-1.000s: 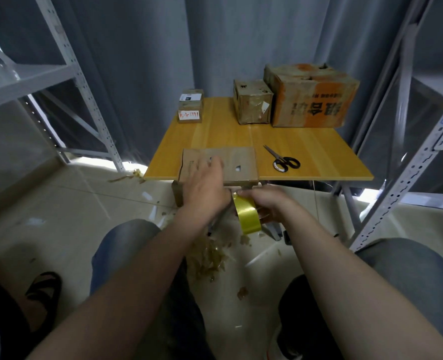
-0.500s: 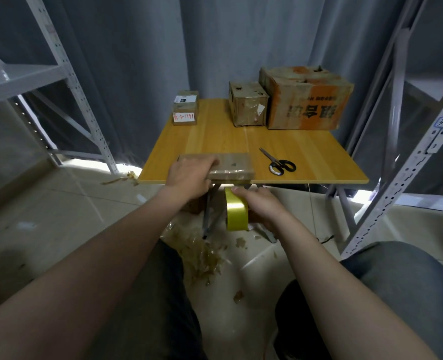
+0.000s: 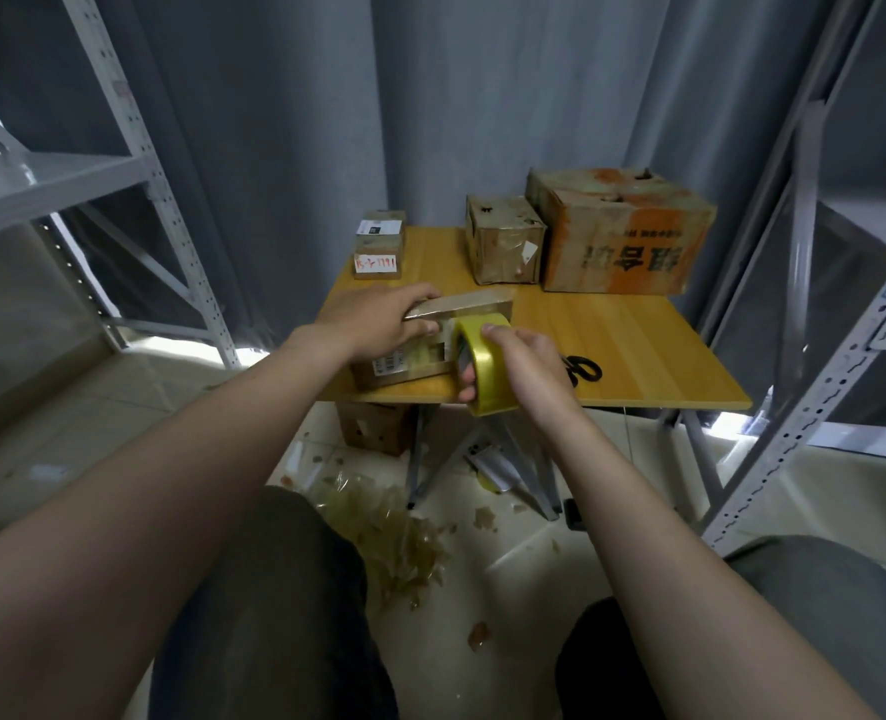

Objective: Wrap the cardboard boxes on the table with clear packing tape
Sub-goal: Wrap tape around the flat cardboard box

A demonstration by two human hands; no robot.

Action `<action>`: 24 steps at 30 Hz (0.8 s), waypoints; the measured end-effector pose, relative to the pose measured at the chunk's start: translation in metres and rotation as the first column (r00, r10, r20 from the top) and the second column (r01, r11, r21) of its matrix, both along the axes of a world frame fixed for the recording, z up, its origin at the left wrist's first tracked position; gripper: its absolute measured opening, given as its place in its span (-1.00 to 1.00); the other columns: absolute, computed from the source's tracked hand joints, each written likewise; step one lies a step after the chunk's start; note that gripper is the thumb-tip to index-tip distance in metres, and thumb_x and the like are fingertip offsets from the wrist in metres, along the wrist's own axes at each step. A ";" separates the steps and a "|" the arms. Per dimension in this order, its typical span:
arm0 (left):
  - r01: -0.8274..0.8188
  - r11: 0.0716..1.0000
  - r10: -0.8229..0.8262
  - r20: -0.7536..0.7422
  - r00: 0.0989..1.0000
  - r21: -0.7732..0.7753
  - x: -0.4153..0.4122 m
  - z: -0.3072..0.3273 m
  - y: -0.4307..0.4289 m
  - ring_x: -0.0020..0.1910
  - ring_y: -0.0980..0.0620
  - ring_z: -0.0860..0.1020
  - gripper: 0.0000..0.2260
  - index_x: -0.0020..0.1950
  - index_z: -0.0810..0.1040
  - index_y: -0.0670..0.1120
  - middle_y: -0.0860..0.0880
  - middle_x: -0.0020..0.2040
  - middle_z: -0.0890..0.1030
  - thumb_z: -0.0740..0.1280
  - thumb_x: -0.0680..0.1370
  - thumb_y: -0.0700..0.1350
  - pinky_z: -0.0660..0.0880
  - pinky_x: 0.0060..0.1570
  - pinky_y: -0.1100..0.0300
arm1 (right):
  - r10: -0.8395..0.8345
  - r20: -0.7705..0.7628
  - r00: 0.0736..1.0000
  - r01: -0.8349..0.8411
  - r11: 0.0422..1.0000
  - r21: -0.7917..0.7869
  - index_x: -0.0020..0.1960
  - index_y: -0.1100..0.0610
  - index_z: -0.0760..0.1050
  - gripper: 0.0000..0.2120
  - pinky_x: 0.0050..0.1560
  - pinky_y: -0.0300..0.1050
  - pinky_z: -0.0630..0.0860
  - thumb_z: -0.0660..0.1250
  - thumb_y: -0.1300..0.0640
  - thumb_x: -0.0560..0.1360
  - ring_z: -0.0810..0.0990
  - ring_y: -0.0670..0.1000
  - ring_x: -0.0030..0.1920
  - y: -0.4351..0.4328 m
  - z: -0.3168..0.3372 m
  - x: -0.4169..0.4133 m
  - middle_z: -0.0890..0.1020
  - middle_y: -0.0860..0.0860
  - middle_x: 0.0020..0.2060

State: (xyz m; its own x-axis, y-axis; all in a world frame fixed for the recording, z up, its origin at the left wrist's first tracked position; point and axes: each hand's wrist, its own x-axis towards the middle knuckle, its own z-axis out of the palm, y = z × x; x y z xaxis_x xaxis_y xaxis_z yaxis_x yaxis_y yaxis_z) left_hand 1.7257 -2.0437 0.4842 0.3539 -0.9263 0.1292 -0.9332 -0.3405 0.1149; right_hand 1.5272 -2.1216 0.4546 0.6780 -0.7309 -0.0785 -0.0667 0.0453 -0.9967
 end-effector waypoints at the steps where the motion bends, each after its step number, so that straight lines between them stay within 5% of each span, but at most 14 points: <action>1: -0.006 1.000 0.006 -0.025 1.000 0.005 0.004 0.000 -0.002 0.28 -0.12 0.53 -0.63 0.48 0.38 0.24 -0.01 0.35 0.57 0.22 0.67 0.24 0.31 -0.06 0.07 | 0.003 -0.001 1.000 -0.003 1.000 0.002 0.09 0.13 0.50 -0.84 -0.05 0.14 0.68 0.22 0.05 0.70 0.67 0.17 -0.35 -0.001 0.001 0.001 0.71 0.20 -0.26; 7: -0.012 1.000 0.011 -0.082 0.997 -0.009 0.021 -0.005 -0.023 0.43 -0.12 0.45 -0.51 0.60 0.29 0.21 -0.02 0.47 0.47 0.26 0.68 0.16 0.42 0.12 -0.01 | 0.000 0.028 1.000 0.000 1.000 0.012 0.15 0.23 0.50 -0.76 -0.31 -0.10 0.66 0.25 0.05 0.70 0.68 0.14 -0.39 -0.012 0.001 0.017 0.73 0.22 -0.23; 10: 0.048 0.986 -0.055 -0.040 0.998 -0.159 0.015 -0.014 -0.026 0.36 -0.10 0.50 -0.53 0.54 0.29 0.21 0.00 0.42 0.50 0.33 0.66 0.02 0.49 0.21 -0.11 | 0.019 0.024 1.000 -0.020 0.999 0.026 0.17 0.25 0.49 -0.72 -0.31 -0.08 0.67 0.26 0.02 0.70 0.69 0.15 -0.38 -0.018 0.004 0.025 0.73 0.22 -0.24; 13: 0.025 0.967 -0.012 0.052 0.999 -0.253 0.013 -0.025 -0.029 0.40 -0.08 0.44 -0.63 0.44 0.43 0.17 0.06 0.39 0.47 0.34 0.64 0.00 0.29 0.39 -0.30 | 0.011 -0.010 1.000 -0.011 1.000 0.010 0.20 0.27 0.50 -0.67 -0.27 -0.05 0.66 0.25 -0.02 0.70 0.69 0.16 -0.38 -0.026 0.003 0.034 0.73 0.20 -0.27; 17: -0.024 0.992 0.048 0.205 0.978 -0.121 0.017 -0.038 -0.025 0.53 -0.05 0.27 -0.21 0.63 0.18 0.21 0.10 0.52 0.33 0.39 0.48 0.36 0.03 0.42 -0.51 | -0.036 -0.037 0.999 0.034 0.998 -0.059 0.14 0.22 0.58 -0.58 -0.03 0.12 0.70 0.26 -0.15 0.65 0.73 0.21 -0.25 -0.033 0.005 0.048 0.74 0.18 -0.24; 20: -0.056 0.994 0.077 0.259 0.963 -0.089 0.018 -0.048 -0.027 0.49 -0.09 0.30 0.04 0.67 0.03 0.18 0.08 0.55 0.29 0.42 0.33 0.49 0.16 0.38 -0.44 | -0.056 -0.045 0.997 0.052 0.996 -0.078 0.10 0.23 0.61 -0.58 -0.12 -0.01 0.68 0.21 -0.12 0.69 0.73 0.17 -0.31 -0.031 0.009 0.053 0.74 0.15 -0.30; 24: -0.073 0.992 0.101 0.301 0.948 -0.102 0.018 -0.051 -0.032 0.44 -0.14 0.34 0.06 0.67 0.00 0.17 0.04 0.56 0.29 0.47 0.34 0.44 0.28 0.30 -0.27 | -0.097 -0.068 0.993 0.086 0.985 -0.150 0.01 0.23 0.63 -0.52 -0.19 -0.09 0.68 0.15 -0.14 0.71 0.74 0.10 -0.34 -0.027 0.007 0.054 0.73 0.11 -0.34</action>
